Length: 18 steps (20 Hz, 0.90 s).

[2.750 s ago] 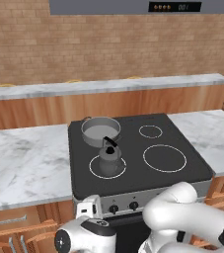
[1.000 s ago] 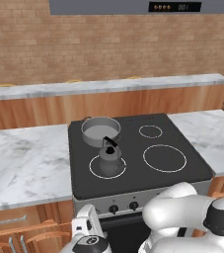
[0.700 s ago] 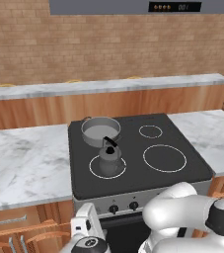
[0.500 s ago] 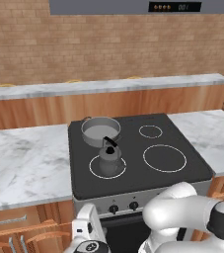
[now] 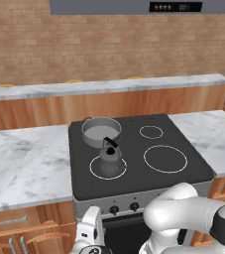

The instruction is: Pick the kettle from the counter and place it on a stove burner. Then turn the burner on.

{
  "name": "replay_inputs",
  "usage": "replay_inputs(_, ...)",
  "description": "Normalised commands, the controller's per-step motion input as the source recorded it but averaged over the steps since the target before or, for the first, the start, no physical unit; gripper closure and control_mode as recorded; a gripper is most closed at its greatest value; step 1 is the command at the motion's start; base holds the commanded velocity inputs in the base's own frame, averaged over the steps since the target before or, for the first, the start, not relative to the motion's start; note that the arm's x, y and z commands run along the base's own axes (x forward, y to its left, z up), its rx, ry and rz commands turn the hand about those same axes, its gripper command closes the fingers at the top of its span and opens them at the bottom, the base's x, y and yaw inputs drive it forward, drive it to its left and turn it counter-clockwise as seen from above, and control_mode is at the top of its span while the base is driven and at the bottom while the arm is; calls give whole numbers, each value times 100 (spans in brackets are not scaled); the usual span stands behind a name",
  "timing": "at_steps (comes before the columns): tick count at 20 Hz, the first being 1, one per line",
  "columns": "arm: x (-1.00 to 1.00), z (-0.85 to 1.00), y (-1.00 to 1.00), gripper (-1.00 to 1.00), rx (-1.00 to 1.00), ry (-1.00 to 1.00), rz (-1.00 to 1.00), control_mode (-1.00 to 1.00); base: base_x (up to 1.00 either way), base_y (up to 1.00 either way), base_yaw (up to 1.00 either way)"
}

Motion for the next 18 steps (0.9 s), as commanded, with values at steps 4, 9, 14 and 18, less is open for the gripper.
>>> replay_inputs(4, 0, 0, -18, -100, 15, -3, 0, -100, 0, 0, 0)
replay_inputs(9, 0, 0, -23, -100, 16, -4, 0, -100, 0, 0, 0)
replay_inputs(14, 5, 0, -25, -100, 26, -12, 0, -100, 0, 0, 0)
replay_inputs(18, 27, 0, -9, -100, 35, -17, 0, -100, 0, 0, 0)
